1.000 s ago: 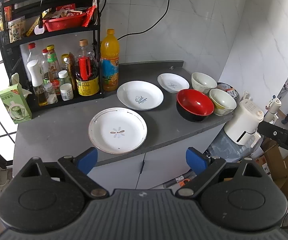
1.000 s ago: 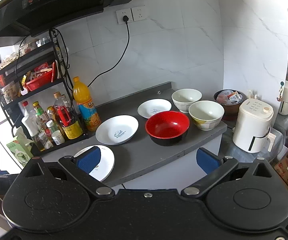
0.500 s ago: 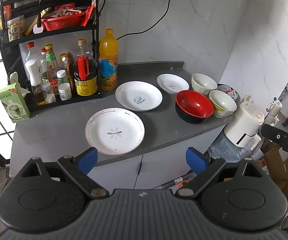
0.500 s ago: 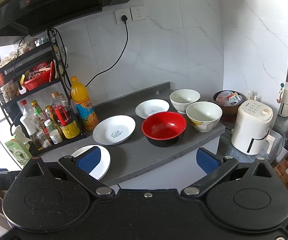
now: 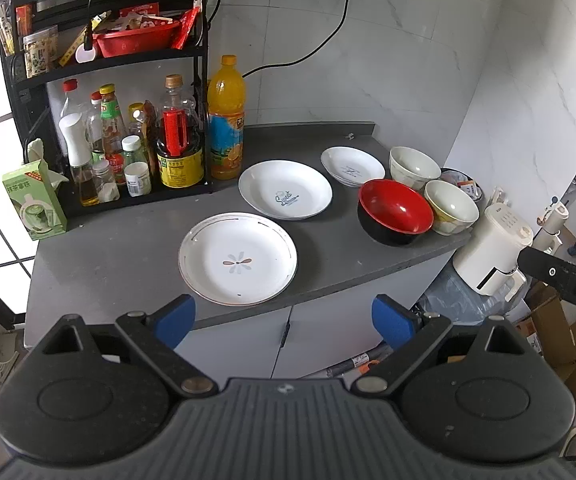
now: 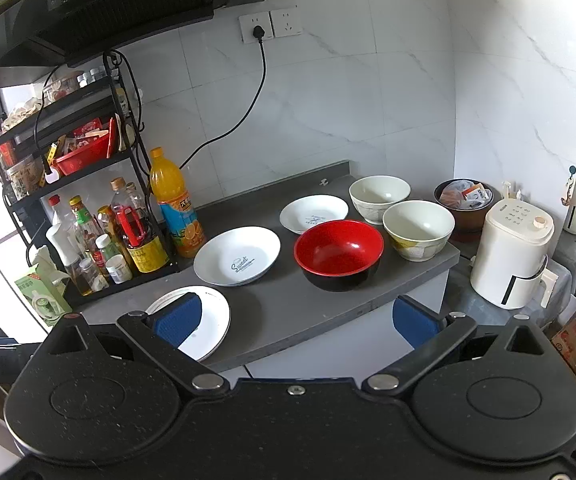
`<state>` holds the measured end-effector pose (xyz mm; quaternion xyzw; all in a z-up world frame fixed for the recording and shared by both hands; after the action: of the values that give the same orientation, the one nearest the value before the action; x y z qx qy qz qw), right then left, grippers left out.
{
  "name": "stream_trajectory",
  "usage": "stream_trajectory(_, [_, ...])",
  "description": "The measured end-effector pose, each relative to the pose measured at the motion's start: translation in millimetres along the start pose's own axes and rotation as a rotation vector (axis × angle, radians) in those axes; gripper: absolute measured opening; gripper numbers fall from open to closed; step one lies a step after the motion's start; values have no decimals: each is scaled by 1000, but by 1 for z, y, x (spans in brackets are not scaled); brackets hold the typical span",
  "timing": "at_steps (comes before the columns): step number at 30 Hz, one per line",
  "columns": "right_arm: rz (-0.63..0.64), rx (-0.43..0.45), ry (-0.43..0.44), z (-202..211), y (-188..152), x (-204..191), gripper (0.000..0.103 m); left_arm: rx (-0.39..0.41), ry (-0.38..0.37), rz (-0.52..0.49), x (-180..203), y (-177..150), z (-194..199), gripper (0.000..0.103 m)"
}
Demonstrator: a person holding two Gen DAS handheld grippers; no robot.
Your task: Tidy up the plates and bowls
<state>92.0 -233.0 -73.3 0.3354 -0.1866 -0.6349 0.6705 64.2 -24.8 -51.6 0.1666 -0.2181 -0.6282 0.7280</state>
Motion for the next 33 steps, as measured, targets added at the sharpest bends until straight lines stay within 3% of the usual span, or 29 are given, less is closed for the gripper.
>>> stream_trajectory(13, [-11, 4, -11, -6, 3, 10, 103, -7, 0, -23, 10, 5, -11, 94])
stream_trajectory(23, [-19, 8, -21, -13, 11, 47, 101, 6, -10, -36, 44, 17, -23, 94])
stream_trajectory(33, [-5, -9, 5, -25, 24, 101, 86, 11, -10, -5, 98, 28, -46, 92])
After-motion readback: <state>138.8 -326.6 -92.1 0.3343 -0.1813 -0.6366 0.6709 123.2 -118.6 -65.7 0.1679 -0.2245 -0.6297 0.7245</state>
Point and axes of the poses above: each gripper's, at about its wrist camera, not at the fingertips, and z roughly against the way its jaws point, x to its right, y to its top, the point moved 8 cm from there along -z, roughly the way its jaws point, and after that the axes turned 13 degrees about -x, right-handed, at the moved point
